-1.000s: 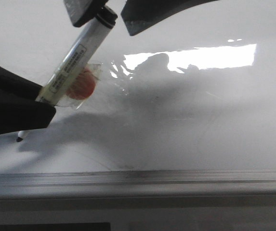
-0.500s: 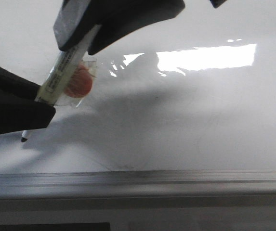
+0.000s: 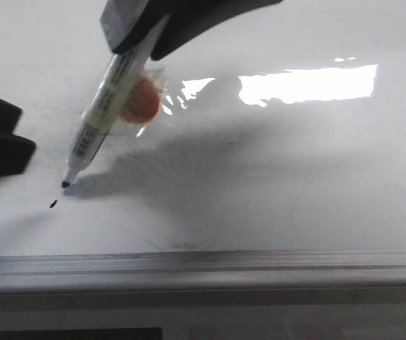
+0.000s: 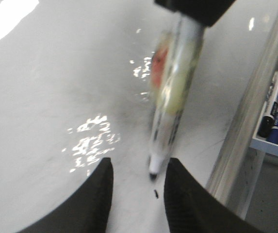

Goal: Write number 9 on whiteboard

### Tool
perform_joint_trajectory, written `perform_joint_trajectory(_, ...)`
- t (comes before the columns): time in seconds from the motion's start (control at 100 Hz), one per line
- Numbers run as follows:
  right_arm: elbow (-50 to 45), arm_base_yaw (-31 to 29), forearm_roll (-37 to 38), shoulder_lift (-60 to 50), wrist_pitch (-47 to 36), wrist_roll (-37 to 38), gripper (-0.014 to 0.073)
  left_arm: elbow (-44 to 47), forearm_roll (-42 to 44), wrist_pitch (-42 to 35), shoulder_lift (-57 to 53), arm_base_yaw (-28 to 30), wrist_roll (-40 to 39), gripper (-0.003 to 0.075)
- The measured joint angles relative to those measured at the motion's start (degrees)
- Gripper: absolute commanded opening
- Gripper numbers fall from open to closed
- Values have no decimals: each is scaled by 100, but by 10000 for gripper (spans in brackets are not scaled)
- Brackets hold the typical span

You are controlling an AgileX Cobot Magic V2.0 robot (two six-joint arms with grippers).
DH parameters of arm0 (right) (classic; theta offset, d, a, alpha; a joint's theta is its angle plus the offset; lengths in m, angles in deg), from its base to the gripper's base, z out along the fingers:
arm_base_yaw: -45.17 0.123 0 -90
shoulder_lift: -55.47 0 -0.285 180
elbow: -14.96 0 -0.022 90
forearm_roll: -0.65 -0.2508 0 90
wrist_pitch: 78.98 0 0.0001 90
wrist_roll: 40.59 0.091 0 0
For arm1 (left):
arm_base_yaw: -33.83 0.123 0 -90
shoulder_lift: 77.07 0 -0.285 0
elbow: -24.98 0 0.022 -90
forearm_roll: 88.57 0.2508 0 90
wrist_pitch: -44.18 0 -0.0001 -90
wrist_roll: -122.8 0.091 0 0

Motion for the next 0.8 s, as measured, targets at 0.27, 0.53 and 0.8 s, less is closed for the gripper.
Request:
perform_joint_trajectory(0.27,0,-767,79,-824,272,0,-60,0,-200,577,-1511,0,0,242)
perform_joint_trajectory(0.53,27,-1290,-24,-684,-252,17,-64,0,-352,631,-1621,0,0,242)
perform_joint_trajectory(0.8,126,-874,-119,-335,183,17,-63,0,-351,631,-1621,0,0,242)
